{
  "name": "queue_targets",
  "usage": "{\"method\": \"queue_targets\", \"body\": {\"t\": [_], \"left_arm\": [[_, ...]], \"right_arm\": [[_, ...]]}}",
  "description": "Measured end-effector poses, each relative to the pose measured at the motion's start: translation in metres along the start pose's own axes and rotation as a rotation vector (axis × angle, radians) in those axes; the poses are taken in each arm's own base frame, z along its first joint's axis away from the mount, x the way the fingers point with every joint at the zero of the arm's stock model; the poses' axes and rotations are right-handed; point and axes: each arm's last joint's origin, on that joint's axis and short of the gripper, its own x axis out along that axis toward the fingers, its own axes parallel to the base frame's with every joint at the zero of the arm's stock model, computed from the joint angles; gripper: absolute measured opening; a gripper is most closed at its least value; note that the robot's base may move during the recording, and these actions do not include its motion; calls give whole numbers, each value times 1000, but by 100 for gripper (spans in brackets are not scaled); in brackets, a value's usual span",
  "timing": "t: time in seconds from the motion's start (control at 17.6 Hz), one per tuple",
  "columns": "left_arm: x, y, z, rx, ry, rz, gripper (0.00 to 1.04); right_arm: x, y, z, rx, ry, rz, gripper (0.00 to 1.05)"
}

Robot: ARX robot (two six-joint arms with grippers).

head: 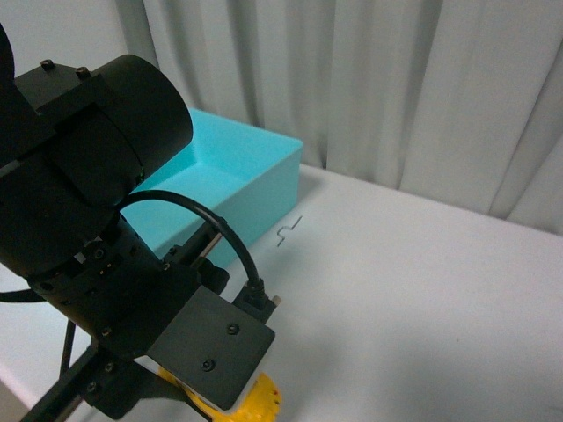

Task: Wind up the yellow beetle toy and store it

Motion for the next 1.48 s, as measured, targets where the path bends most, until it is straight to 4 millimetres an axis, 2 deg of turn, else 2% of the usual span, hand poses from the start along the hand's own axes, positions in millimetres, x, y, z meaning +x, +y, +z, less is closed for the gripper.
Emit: {"method": "queue_targets", "body": {"t": [0.11, 0.23, 0.28, 0.34, 0.46, 0.57, 0.68, 0.8, 0.85, 1.31, 1.48], "left_arm": [[-36, 14, 15, -72, -216, 141, 39], [-69, 30, 14, -135, -364, 296, 39], [-93, 45, 6, -201, -451, 426, 39], [-104, 54, -2, -248, -468, 502, 39], [-117, 78, -33, -464, -410, 620, 39], [-111, 98, -77, -791, -264, 682, 39], [-97, 104, -111, -1016, -126, 688, 39], [-79, 107, -140, -1179, 5, 692, 39], [-73, 110, -148, -1228, 40, 689, 39], [-19, 111, -176, -1346, 205, 623, 38], [-10, 111, -176, -1343, 208, 613, 38]], "right_arm": [[0, 0, 0, 0, 0, 0, 98], [0, 0, 0, 0, 0, 0, 98], [0, 0, 0, 0, 0, 0, 98], [0, 0, 0, 0, 0, 0, 98], [0, 0, 0, 0, 0, 0, 98], [0, 0, 0, 0, 0, 0, 98], [0, 0, 0, 0, 0, 0, 98], [0, 0, 0, 0, 0, 0, 98], [0, 0, 0, 0, 0, 0, 98], [0, 0, 0, 0, 0, 0, 98], [0, 0, 0, 0, 0, 0, 98]]}}
